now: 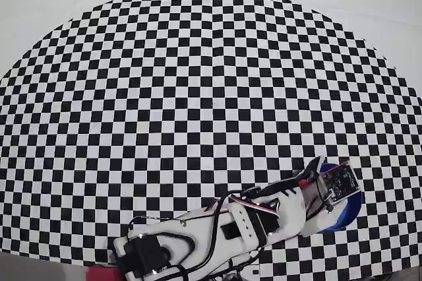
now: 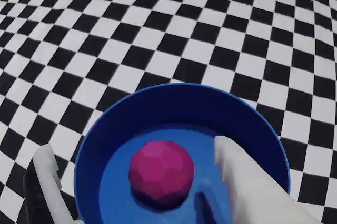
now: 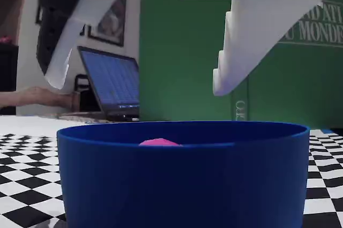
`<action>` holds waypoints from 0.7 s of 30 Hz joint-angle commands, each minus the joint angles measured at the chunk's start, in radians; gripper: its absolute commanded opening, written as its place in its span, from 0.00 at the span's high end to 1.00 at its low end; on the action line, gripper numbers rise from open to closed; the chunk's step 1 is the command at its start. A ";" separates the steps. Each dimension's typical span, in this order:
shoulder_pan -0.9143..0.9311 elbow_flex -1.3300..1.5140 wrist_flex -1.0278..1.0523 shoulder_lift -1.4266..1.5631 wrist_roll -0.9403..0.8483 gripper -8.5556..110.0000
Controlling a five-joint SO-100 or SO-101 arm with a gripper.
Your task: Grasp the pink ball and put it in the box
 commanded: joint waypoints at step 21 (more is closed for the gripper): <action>-0.310 -0.255 -0.021 0.278 0.907 0.66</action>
